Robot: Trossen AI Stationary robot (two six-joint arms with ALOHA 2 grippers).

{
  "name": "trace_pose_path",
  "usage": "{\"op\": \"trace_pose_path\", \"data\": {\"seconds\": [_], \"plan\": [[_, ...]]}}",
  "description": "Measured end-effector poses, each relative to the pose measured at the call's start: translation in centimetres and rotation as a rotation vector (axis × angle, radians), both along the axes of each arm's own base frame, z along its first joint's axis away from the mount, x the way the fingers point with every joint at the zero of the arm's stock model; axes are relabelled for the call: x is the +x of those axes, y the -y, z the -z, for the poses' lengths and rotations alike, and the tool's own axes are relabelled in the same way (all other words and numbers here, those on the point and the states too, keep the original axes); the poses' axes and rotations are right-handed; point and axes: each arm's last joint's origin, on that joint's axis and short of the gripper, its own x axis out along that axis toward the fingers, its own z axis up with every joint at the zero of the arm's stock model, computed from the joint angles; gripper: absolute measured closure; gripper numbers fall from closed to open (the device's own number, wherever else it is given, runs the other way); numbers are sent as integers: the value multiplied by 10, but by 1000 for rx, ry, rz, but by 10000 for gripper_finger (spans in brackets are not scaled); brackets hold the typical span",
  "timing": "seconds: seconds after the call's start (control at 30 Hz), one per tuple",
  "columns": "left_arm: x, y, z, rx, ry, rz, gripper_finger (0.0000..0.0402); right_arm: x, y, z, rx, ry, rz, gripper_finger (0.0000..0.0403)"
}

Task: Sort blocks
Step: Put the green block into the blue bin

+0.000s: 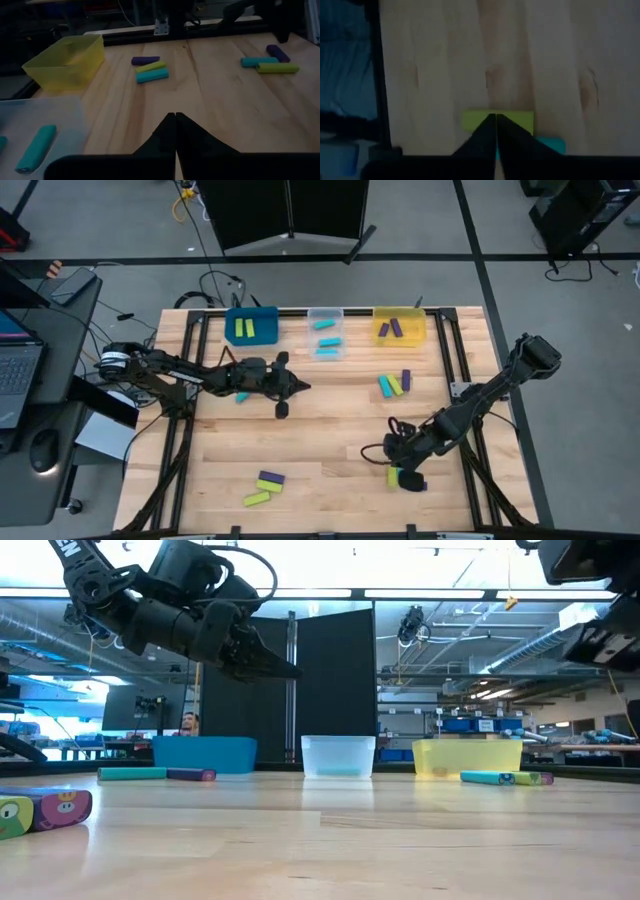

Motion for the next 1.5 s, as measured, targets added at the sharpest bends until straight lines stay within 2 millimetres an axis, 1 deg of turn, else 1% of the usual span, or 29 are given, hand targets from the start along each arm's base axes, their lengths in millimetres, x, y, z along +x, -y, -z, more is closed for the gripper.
{"op": "trace_pose_path", "data": {"seconds": [0.07, 0.2, 0.27, 0.43, 0.53, 0.63, 0.8, 1.0, 1.13, 1.23, 1.37, 1.5], "plan": [[0, 0, 0, 5, 0, -14, 391, 0, 0, 0, -14, 10, -43, 392], [0, -1, 0, 39, -4, -20, 391, 0, 3, 4, -26, 13, -56, 370], [0, -1, 0, 60, -8, -36, 391, -1, 4, 5, -41, 17, -70, 367], [-1, -3, 2, 93, -27, -68, 391, 4, 4, 7, -52, 53, -107, 384], [-1, -3, 3, 117, -42, -70, 391, 10, 2, 20, -39, 6, -139, 391], [-1, -3, 3, 124, -46, -91, 391, 15, -2, 35, -26, -61, -164, 387], [-1, -3, 3, 122, -44, -93, 391, 19, -6, 42, -8, -89, -217, 377], [-1, -3, 3, 108, -46, -97, 391, 21, -8, 52, -15, -120, -246, 393], [-1, -3, 3, 101, -48, -99, 391, 26, -3, 53, -25, -115, -187, 386], [-1, -3, 3, 98, -48, -100, 391, 33, 8, 52, -46, -106, -56, 378], [-1, -3, 3, 78, -45, -105, 391, 41, 18, 52, -59, -74, 85, 379], [-1, -1, 5, 76, -59, -99, 391, 48, 28, 45, -97, -29, 123, 375]]}}
